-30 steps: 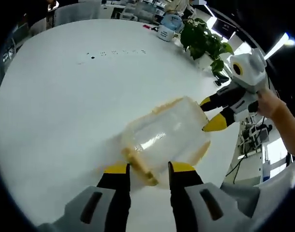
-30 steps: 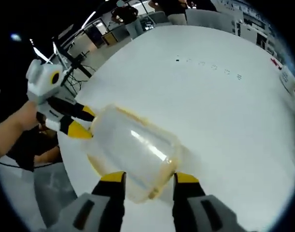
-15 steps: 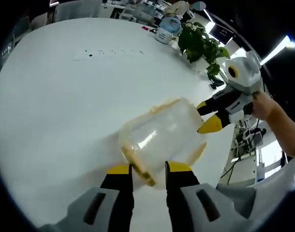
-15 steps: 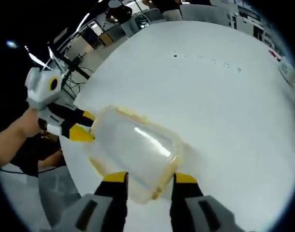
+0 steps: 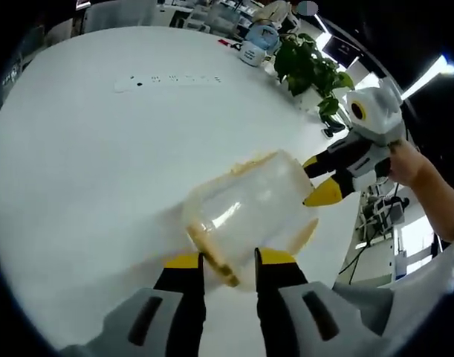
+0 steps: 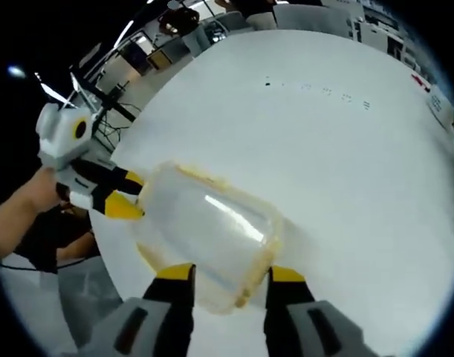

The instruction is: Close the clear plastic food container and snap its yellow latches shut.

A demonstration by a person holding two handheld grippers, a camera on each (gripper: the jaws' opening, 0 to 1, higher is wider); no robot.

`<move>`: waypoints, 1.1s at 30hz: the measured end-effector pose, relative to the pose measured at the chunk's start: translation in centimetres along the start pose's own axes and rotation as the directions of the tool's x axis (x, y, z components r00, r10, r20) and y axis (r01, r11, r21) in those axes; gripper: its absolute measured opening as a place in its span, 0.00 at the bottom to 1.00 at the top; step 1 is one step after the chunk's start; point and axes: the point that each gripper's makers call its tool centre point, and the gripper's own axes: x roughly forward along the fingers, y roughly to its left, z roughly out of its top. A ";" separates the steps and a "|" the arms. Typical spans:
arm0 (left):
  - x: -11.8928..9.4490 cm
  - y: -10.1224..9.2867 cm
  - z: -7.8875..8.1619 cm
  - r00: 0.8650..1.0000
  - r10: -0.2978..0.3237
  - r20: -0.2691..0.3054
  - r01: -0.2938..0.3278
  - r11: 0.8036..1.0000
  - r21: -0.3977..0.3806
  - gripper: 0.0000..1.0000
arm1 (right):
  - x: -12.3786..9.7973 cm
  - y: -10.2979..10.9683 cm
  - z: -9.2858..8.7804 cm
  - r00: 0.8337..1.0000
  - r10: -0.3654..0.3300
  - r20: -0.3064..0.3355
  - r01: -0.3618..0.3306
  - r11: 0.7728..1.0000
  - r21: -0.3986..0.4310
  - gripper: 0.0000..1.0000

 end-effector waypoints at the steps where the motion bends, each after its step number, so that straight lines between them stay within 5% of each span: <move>1: 0.0 0.0 0.0 1.000 0.000 -0.002 0.000 1.000 0.005 0.23 | 0.0 0.0 -0.1 1.000 -0.001 0.001 0.001 1.000 0.001 0.35; 15: -0.2 0.3 0.2 1.000 -0.010 -0.021 0.010 1.000 0.017 0.26 | 0.0 -0.2 0.1 1.000 0.009 0.008 -0.009 0.999 -0.033 0.39; 33: -1.8 0.1 0.9 1.000 -0.015 -0.023 0.018 0.995 0.102 0.27 | -1.2 0.2 0.1 0.999 0.008 -0.038 -0.017 0.974 -0.225 0.43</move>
